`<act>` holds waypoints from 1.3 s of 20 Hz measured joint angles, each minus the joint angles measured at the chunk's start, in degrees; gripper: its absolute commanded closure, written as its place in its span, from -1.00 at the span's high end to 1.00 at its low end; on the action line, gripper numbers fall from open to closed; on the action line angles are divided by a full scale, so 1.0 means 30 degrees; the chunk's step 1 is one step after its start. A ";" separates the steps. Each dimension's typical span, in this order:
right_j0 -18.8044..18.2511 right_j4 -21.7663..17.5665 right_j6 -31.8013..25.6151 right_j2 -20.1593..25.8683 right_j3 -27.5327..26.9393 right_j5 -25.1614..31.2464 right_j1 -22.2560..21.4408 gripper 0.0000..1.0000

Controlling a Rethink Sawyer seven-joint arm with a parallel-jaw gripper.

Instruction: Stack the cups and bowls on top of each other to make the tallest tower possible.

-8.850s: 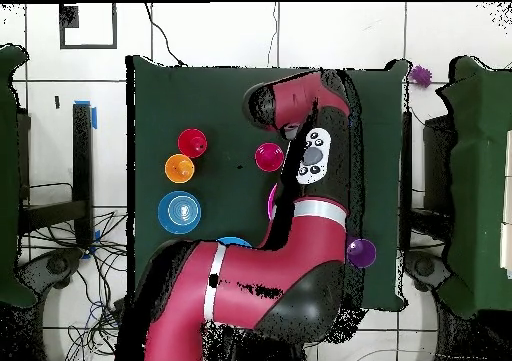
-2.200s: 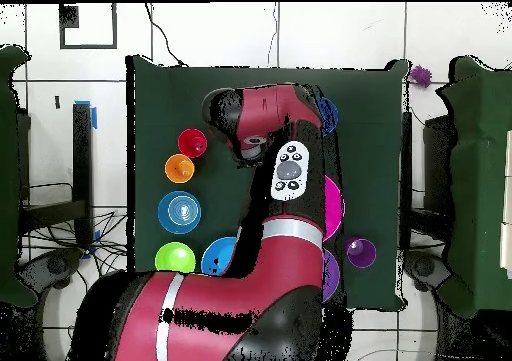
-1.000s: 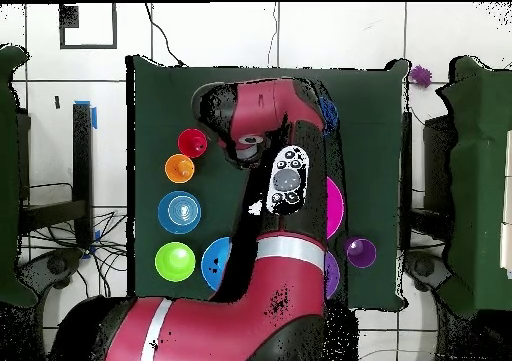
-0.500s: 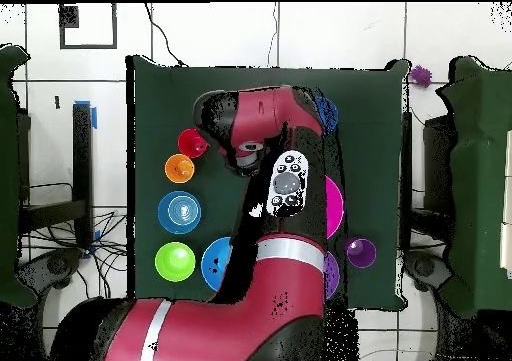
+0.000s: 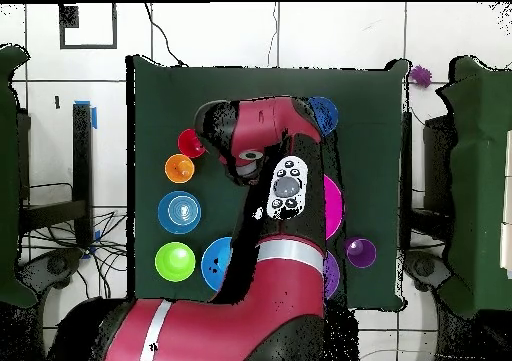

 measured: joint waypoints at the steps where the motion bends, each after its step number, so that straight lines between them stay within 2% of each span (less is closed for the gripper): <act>1: 0.0000 0.0026 0.0000 -0.0001 0.0104 0.0000 0.0002 1.00; 19: 0.0000 0.0764 0.0012 0.0000 0.1932 -0.0032 0.0045 1.00; 26: 0.0067 0.0756 0.0016 -0.0099 0.2288 -0.0880 0.0090 1.00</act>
